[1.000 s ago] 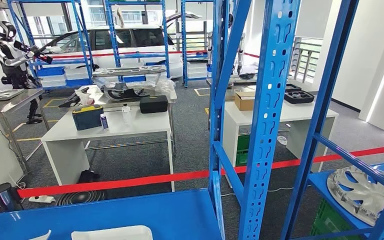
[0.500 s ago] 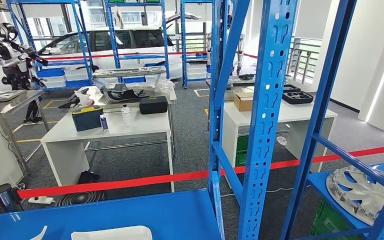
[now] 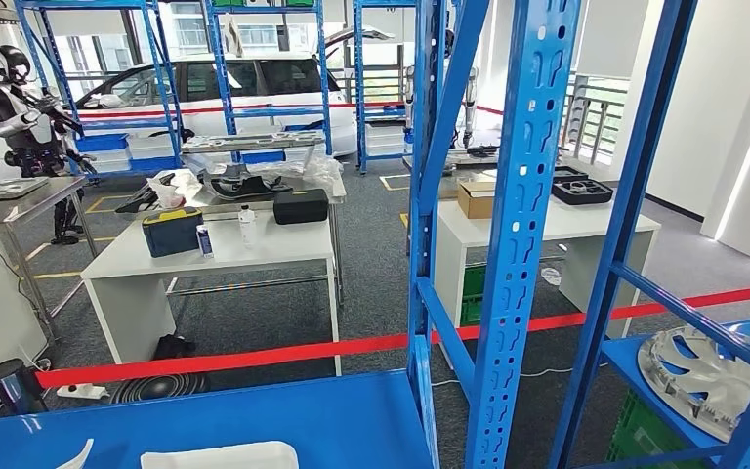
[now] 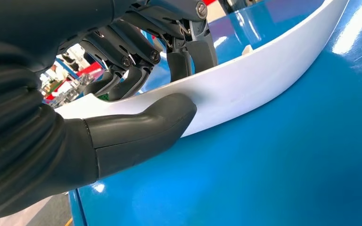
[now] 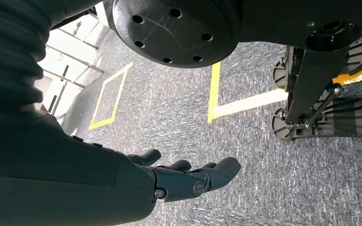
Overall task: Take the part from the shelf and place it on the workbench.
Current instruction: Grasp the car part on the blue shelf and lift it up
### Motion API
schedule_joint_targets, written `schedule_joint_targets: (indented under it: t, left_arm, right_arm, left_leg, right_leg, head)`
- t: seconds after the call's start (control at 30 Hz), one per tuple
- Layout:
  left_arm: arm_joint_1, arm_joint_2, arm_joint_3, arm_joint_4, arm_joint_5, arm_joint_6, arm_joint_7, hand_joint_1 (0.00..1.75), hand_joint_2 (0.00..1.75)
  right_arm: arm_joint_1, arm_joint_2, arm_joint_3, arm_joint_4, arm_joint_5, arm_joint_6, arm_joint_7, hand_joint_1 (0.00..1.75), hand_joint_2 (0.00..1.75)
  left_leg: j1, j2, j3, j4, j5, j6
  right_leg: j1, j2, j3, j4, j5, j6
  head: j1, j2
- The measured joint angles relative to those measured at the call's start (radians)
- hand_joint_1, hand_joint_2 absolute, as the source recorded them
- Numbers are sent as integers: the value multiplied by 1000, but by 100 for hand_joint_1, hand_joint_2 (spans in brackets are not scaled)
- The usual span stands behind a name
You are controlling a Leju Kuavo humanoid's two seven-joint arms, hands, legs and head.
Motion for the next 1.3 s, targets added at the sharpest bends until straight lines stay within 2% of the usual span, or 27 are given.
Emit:
schedule_joint_targets:
  t: [0.27, 0.37, 0.47, 0.53, 0.6, 0.7, 0.77, 0.83, 1.07, 1.2, 1.3]
  left_arm:
    - [9, -2, -3, -4, 12, 32, -2, 175, 175]
    - [21, -11, 12, -11, 108, 154, -9, 175, 175]
    - [30, -37, 86, -27, 305, 254, -74, 175, 175]
    - [30, -56, 168, -45, 458, 222, -138, 175, 175]
    - [29, -75, 257, -74, 595, 149, -192, 175, 175]
    - [28, -97, 365, -112, 735, 48, -249, 175, 175]
    - [28, -111, 407, -140, 804, 14, -283, 175, 175]
    - [24, -124, 428, -175, 855, 20, -303, 175, 175]
    - [26, -160, 430, -272, 958, 122, -339, 175, 175]
    - [39, -167, 430, -297, 1003, 111, -349, 175, 175]
    - [48, -172, 430, -315, 1105, 39, -354, 175, 175]
  right_arm:
    - [0, 0, -2, 0, 0, 0, 0, 0, 175]
    - [1, 0, -6, 0, -4, 0, 0, 0, 175]
    - [1, 0, -16, 0, -8, 0, -2, 0, 175]
    - [2, 0, -21, 0, -9, 0, -7, 0, 175]
    - [4, 0, -25, 0, -9, 0, -12, 0, 175]
    - [5, -1, -30, 0, -11, 0, -16, 0, 175]
    - [5, -2, -34, 0, -13, 0, -17, 0, 175]
    - [5, -2, -42, 0, -16, 0, -17, 0, 175]
    - [5, -3, -57, 0, -17, 0, -18, 0, 175]
    - [6, -3, -65, 0, -17, 0, -18, 0, 175]
    - [6, -3, -70, 0, -16, 0, -17, 0, 175]
  left_leg:
    - [0, 0, 0, 0, 0, 0]
    - [0, 0, 0, 0, 0, 1]
    - [0, 0, 0, 0, 0, 1]
    - [0, 0, 0, 0, 0, 1]
    - [0, 1, 0, 0, -1, 1]
    - [0, 2, 0, 0, -1, 2]
    - [0, 2, 0, 0, -1, 2]
    - [0, 2, -1, 0, -1, 2]
    - [0, 2, -1, 0, -2, 3]
    - [0, 2, -1, 0, -2, 3]
    - [0, 2, -1, 0, -2, 3]
  right_leg:
    - [0, -1, 0, 0, 0, 0]
    - [0, 0, 0, 0, 0, 0]
    - [0, -1, 0, 0, 0, 0]
    - [0, 0, 0, -1, 0, 0]
    - [0, 1, 0, -1, 0, 0]
    - [0, 2, 0, -1, 0, 0]
    - [0, 2, -1, -2, 0, 0]
    - [0, 2, 0, -2, 0, 0]
    - [0, 2, 0, -3, 0, 0]
    - [0, 2, 0, -3, 0, 1]
    - [0, 2, 0, -3, 0, 1]
  head:
    - [0, 0]
    - [0, 0]
    - [0, 0]
    - [0, 0]
    - [0, 0]
    - [0, 0]
    - [0, 0]
    - [0, 0]
    - [0, 0]
    - [0, 0]
    - [0, 0]
